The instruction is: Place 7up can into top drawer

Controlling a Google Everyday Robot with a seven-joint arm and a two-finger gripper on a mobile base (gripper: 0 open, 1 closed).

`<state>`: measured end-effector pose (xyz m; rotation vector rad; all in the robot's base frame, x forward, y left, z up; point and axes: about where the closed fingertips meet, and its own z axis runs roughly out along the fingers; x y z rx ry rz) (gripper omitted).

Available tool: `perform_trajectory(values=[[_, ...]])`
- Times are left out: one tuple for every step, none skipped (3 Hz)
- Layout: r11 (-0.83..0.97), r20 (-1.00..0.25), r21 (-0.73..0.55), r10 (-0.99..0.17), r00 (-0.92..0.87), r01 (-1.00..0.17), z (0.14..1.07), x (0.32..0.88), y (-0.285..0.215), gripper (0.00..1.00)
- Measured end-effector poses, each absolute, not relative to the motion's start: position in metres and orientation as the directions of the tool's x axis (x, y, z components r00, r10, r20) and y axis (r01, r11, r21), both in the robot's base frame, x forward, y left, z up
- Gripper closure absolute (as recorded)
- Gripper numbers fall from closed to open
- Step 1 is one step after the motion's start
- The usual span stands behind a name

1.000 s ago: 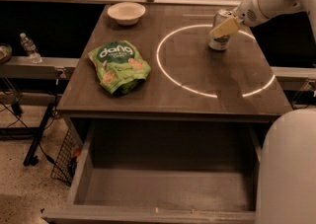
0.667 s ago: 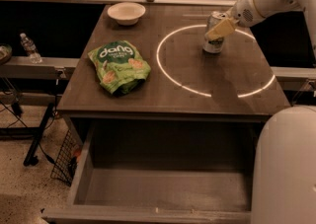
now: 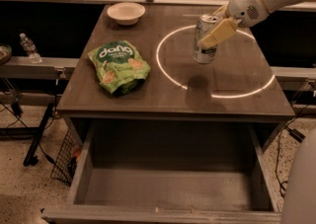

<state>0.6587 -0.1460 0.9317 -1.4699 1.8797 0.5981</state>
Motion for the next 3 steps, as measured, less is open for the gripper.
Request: perform_trajectory(values=[[0.234, -0.765, -0.029, -0.631, -0.129, -0.972, 0.953, 0.576, -0.153, 1.0], [0.234, -0.765, -0.029, -0.631, -0.129, -0.972, 0.953, 0.576, -0.153, 1.0], [0.181, -0.769, -0.04, -0.633, -0.085, -0.983, 0.953, 0.551, -0.142, 1.0]])
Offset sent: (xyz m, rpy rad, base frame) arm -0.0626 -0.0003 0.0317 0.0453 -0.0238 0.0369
